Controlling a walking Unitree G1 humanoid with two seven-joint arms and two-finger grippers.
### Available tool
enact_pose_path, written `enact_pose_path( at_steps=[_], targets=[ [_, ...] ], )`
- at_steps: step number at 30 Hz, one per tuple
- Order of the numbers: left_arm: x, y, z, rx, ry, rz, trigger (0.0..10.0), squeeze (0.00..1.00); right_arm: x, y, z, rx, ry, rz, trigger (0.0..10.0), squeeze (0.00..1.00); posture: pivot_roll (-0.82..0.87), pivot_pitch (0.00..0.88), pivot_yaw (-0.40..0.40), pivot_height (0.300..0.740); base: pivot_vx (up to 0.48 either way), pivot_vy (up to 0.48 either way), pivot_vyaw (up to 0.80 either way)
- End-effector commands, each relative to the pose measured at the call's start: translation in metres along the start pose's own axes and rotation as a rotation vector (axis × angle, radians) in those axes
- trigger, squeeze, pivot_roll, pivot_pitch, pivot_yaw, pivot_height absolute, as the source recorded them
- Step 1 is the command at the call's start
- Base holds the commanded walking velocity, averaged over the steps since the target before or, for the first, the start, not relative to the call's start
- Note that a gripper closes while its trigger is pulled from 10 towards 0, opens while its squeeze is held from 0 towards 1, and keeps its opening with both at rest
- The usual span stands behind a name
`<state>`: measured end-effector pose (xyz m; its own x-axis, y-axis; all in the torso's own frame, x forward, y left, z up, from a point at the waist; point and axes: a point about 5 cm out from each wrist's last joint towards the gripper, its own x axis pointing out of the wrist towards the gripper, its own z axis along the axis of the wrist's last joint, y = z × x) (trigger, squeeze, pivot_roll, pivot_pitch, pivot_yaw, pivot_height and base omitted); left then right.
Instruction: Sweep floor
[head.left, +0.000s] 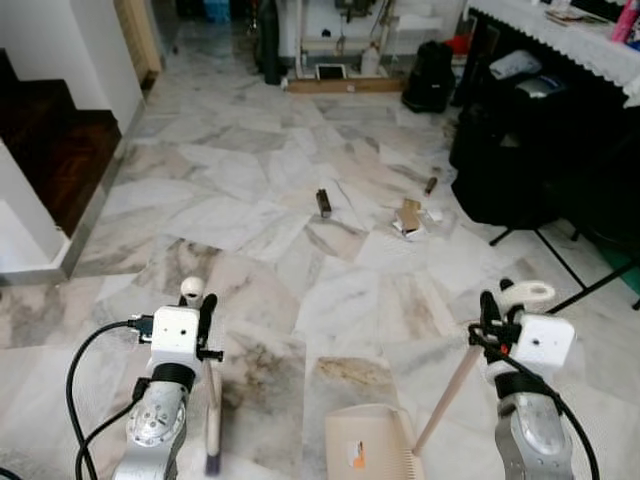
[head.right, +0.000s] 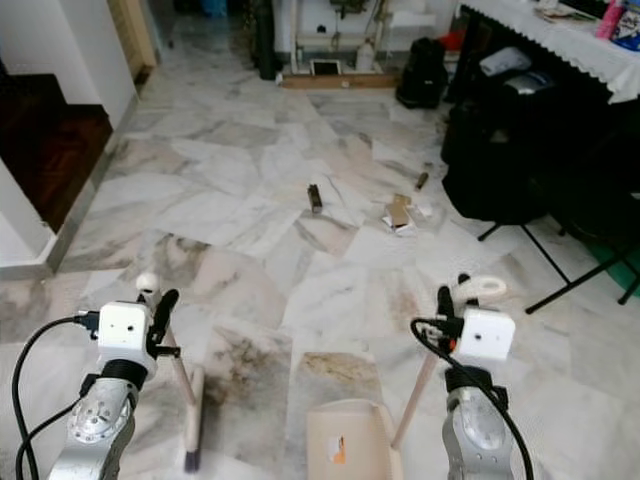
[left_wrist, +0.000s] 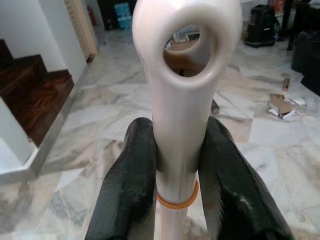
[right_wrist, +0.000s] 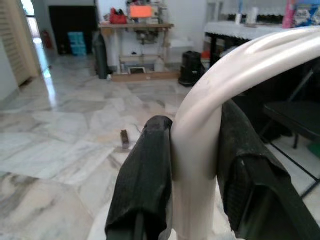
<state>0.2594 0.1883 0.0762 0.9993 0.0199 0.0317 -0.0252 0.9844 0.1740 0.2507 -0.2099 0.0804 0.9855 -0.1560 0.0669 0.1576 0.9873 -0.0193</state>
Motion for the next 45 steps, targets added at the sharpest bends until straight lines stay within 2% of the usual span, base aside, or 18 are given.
enact_pose_path(
  at_steps=[1, 15, 45],
  targets=[
    [0.006, 0.003, 0.008, -0.001, -0.043, 0.025, 10.0, 0.00, 0.003, 0.000, 0.008, 0.003, -0.040, -0.012, 10.0, 0.00, -0.03, 0.000, -0.032, 0.740, 0.277, 0.000, 0.00],
    [0.009, 0.007, 0.010, 0.001, -0.049, 0.047, 10.0, 0.00, 0.006, 0.003, 0.011, 0.003, -0.047, 0.002, 10.0, 0.00, -0.03, 0.000, -0.026, 0.740, 0.328, 0.000, 0.00],
    [0.014, 0.003, 0.015, -0.006, -0.069, 0.022, 10.0, 0.00, 0.007, 0.008, 0.018, 0.011, -0.075, 0.006, 10.0, 0.00, -0.03, 0.000, -0.010, 0.740, 0.352, 0.000, 0.00]
  ],
)
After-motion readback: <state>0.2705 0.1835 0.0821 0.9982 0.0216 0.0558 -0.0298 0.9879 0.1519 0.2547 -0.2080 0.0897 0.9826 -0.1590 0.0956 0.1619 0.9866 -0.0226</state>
